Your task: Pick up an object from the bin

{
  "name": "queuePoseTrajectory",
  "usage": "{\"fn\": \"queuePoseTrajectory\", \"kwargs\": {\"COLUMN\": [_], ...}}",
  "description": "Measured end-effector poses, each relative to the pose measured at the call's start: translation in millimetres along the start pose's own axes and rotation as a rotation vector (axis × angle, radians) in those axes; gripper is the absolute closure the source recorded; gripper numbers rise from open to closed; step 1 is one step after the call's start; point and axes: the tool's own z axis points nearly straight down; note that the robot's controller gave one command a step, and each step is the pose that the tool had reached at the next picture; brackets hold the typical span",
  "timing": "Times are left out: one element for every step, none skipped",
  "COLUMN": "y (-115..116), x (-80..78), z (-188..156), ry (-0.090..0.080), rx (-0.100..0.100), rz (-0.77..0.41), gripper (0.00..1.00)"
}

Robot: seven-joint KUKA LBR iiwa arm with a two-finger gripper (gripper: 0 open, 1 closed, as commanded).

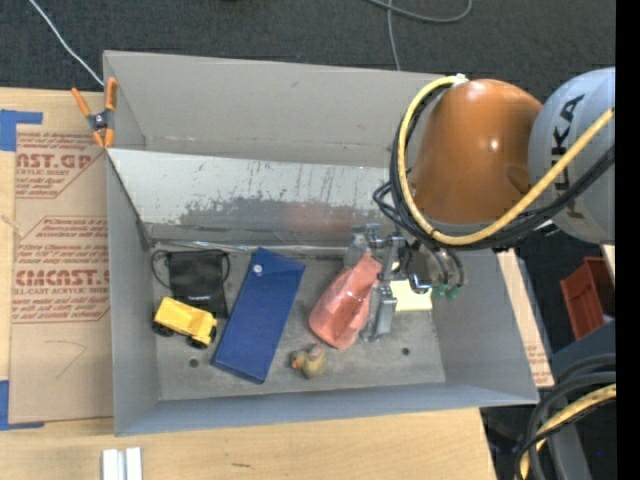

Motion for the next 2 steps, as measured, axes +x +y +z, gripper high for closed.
{"fn": "queuePoseTrajectory", "kwargs": {"y": [-0.1,-23.0], "x": [-1.3,-40.9], "z": [-4.6,104.2], "ry": [-0.008,-0.007], "rx": [0.0,0.001], "rz": [0.0,-0.216], "gripper": [0.0,0.0]}}
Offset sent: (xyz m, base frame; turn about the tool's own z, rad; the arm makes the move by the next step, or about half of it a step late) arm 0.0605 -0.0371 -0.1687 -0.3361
